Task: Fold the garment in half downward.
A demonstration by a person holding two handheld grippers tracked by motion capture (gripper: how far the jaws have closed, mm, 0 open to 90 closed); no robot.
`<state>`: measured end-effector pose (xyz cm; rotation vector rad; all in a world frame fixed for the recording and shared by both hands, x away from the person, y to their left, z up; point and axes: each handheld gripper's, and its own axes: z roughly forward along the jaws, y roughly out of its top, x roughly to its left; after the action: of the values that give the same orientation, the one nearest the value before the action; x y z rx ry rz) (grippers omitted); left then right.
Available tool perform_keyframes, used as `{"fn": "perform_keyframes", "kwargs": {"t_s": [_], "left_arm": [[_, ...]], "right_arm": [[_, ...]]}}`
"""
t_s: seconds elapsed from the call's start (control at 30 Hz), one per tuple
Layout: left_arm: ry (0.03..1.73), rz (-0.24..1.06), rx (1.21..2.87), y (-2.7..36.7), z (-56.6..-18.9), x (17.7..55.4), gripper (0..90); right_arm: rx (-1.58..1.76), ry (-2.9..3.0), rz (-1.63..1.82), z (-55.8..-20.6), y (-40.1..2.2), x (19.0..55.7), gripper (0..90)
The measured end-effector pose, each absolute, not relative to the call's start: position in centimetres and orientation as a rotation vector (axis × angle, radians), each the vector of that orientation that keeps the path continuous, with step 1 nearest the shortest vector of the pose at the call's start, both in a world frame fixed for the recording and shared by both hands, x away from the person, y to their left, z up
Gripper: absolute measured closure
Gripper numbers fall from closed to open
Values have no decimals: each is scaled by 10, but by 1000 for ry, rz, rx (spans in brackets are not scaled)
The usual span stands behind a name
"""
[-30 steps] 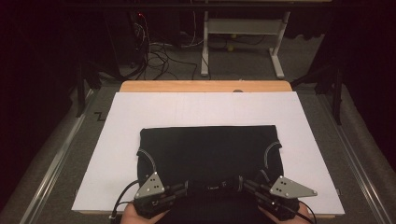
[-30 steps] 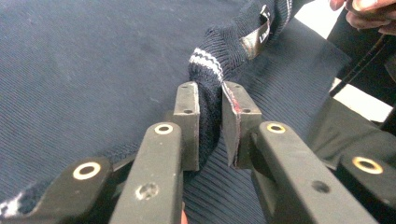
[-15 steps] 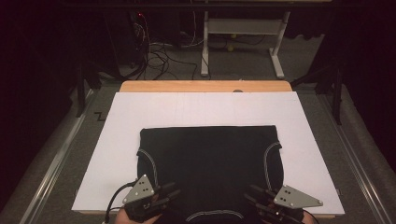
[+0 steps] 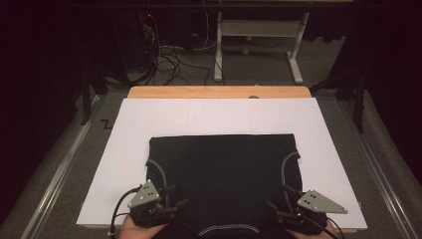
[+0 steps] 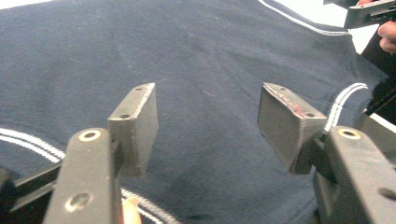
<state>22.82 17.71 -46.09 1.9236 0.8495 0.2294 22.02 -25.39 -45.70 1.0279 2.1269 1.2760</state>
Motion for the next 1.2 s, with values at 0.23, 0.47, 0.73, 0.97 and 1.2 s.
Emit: {"fn": "perform_keyframes", "kwargs": {"t_s": [0.23, 0.47, 0.73, 0.97, 1.2], "left_arm": [[910, 251, 1899, 196, -464, 242, 281], [972, 263, 1891, 215, -466, 257, 68], [1045, 313, 1868, 230, -464, 265, 0], [1080, 337, 1841, 238, -464, 268, 0], [1099, 344, 1840, 249, -467, 274, 0]], "right_arm": [[1083, 2083, 1243, -459, -263, 229, 149], [1127, 2069, 1258, -461, -269, 234, 119], [1120, 2102, 1258, -461, -263, 238, 0], [1054, 2091, 1306, -447, -242, 238, 0], [966, 2132, 1346, -437, -201, 241, 0]]}}
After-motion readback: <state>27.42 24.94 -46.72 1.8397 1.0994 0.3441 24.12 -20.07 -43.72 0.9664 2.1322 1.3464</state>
